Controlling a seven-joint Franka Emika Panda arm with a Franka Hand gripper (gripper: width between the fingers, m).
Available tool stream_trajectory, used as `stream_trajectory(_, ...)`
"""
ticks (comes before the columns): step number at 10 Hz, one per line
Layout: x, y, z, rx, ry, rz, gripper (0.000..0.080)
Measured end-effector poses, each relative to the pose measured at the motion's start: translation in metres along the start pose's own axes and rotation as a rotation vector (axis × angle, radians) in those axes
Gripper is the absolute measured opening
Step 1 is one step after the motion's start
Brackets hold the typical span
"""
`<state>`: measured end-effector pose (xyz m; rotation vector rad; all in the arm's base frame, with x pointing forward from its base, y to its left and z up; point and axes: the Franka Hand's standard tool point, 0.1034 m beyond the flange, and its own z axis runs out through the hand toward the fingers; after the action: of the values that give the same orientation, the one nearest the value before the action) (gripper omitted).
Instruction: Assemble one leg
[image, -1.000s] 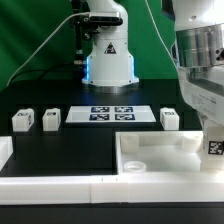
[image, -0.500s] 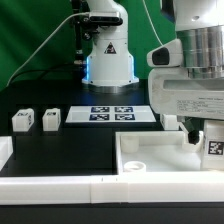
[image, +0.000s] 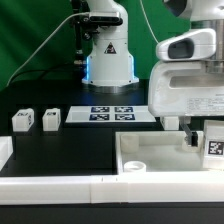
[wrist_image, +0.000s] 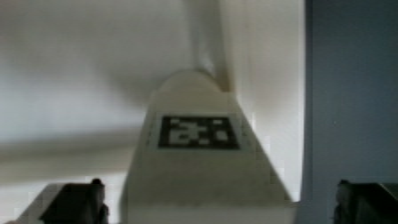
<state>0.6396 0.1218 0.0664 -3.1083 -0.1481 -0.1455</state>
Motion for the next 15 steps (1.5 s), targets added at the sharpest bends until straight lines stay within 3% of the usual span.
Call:
stream_trajectory(1, 0.0, 0.0, 0.0, 0.003, -0.001, 0.061, 0.0649)
stream_trajectory(3, 0.0, -0.001, 0.0, 0.005, -0.001, 0.151, 0.0394)
stream_trajectory(4, 0.0, 0.001, 0.0, 0.003, 0.0, 0.241, 0.0394)
stream_trajectory(5, 0.0, 0.003, 0.0, 0.001, 0.001, 0.364, 0.029)
stream_trajectory(8, 0.0, 0.011, 0.002, 0.009, -0.004, 0.807, 0.029)
stream_trajectory(12, -0.007, 0.018, 0.003, 0.056, -0.049, 1.454, 0.0291)
stream_trajectory(15, -0.013, 0.014, 0.003, 0.054, -0.064, 1.789, 0.0291)
